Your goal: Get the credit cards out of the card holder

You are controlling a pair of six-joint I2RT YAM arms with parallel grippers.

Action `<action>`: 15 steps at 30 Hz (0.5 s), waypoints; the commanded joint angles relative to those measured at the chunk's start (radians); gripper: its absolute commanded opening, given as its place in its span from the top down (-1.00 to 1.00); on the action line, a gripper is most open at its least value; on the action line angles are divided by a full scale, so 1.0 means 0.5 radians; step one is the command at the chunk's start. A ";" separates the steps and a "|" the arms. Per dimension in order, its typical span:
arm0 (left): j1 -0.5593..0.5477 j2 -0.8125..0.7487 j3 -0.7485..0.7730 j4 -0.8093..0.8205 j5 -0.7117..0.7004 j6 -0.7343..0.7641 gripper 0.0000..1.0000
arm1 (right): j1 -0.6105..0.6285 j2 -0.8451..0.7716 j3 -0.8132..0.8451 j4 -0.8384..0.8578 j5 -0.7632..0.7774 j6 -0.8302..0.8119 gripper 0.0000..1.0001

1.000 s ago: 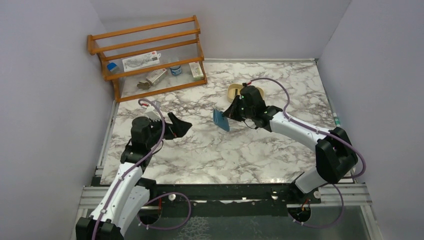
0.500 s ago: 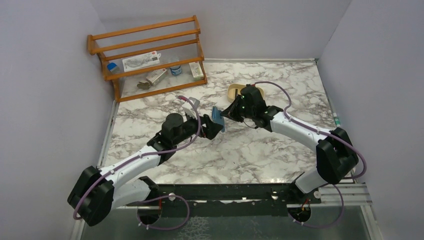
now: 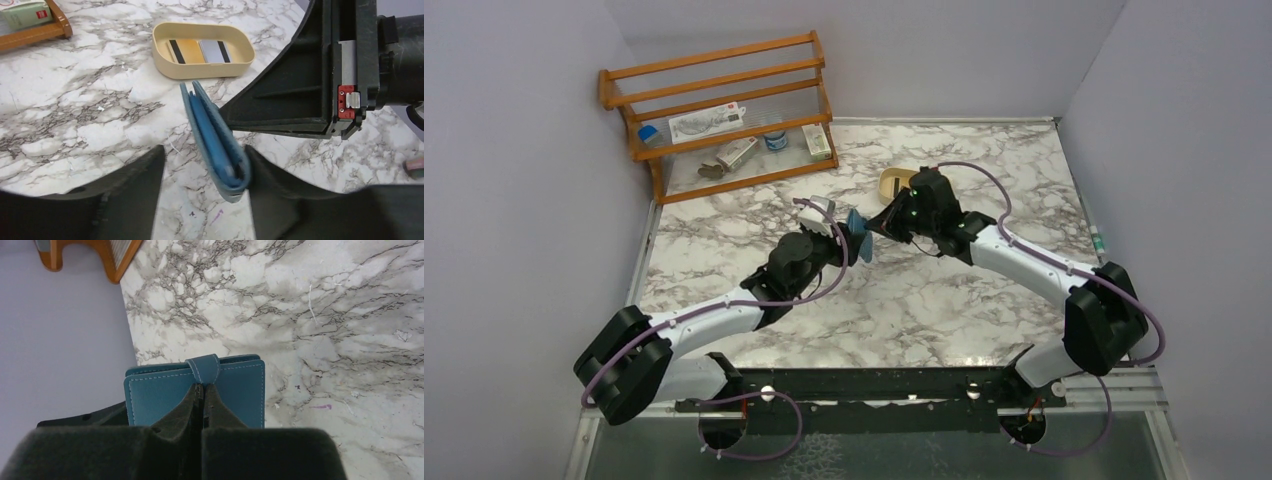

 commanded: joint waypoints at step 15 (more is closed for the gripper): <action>0.250 0.086 -0.195 0.718 0.650 0.094 1.00 | -0.234 -0.257 -0.079 -0.092 -0.396 -0.135 0.99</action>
